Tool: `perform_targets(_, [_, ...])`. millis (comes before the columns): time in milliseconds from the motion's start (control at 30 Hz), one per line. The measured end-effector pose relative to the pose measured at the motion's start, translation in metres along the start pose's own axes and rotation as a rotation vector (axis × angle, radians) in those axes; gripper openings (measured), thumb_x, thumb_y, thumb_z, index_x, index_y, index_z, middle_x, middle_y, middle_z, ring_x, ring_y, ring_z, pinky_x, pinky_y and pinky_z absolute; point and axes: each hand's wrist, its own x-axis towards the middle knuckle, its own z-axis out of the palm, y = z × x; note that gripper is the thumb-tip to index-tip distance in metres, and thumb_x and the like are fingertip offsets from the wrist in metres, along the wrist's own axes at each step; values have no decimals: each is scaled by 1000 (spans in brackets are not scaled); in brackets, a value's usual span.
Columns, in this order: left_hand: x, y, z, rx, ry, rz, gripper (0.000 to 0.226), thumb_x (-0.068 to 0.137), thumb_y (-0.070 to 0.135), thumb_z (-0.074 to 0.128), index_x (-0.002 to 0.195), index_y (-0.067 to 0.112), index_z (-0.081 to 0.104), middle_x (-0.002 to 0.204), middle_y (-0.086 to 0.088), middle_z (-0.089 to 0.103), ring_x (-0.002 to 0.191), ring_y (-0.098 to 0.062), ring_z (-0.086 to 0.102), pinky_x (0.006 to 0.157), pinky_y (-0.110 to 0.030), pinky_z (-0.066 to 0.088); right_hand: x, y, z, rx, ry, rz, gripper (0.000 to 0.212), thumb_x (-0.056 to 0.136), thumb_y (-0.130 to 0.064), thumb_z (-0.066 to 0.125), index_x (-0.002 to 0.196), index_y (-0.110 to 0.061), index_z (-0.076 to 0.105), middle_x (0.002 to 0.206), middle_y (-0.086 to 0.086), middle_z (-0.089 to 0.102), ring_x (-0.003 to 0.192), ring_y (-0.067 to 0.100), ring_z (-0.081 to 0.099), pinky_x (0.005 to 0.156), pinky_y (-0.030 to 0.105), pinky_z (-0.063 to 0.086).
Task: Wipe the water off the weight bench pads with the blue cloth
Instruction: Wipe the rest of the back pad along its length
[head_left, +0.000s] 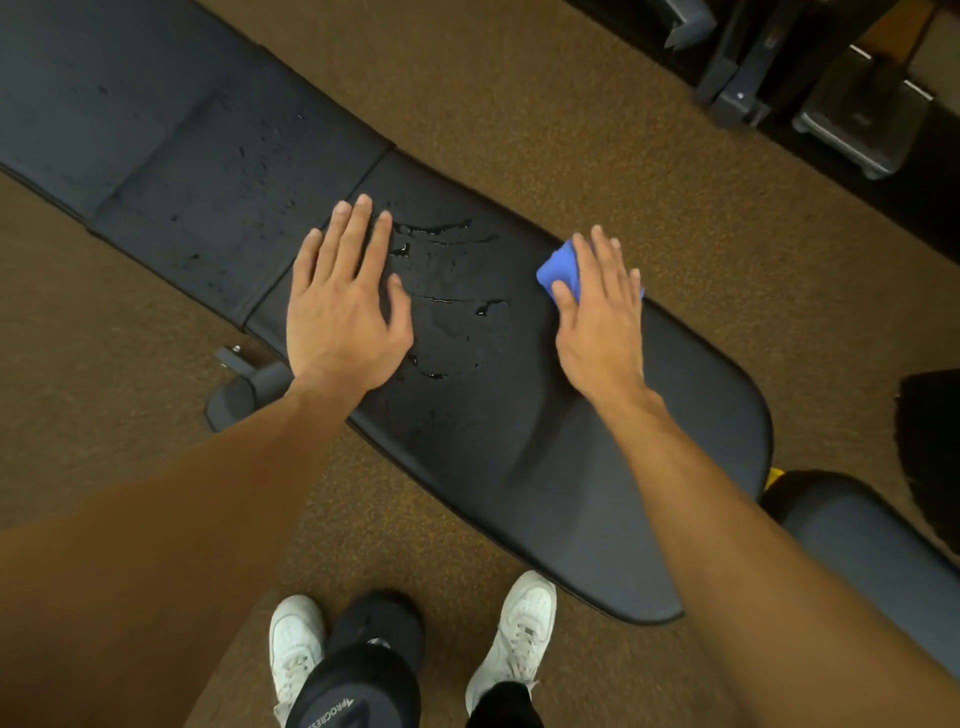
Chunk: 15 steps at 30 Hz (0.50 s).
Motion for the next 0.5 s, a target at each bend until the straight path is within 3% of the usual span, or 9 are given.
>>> perform_targets(200, [1, 2, -1, -8, -4, -7, 60, 111, 32, 42, 168, 14, 35, 178, -5, 23, 166, -21, 16, 134, -47, 14, -24, -7, 0, -3, -68, -271, 54, 113, -30, 41, 165, -19, 30, 175, -3, 19, 163, 16, 10, 133, 46, 8])
perform_targets(400, [1, 2, -1, -1, 0, -10, 60, 111, 32, 41, 168, 14, 35, 178, -4, 24, 166, -20, 15, 134, -45, 13, 5, -10, 2, 31, 37, -39, 54, 113, -32, 38, 165, -17, 31, 175, 2, 21, 163, 23, 11, 132, 49, 7])
perform_targets(500, [2, 2, -1, 2, -1, -17, 59, 111, 32, 41, 168, 15, 35, 178, -4, 24, 166, -20, 15, 134, -45, 13, 9, -30, 10, 32, 26, -138, 53, 113, -32, 37, 164, -18, 33, 174, 1, 22, 163, 23, 13, 132, 49, 7])
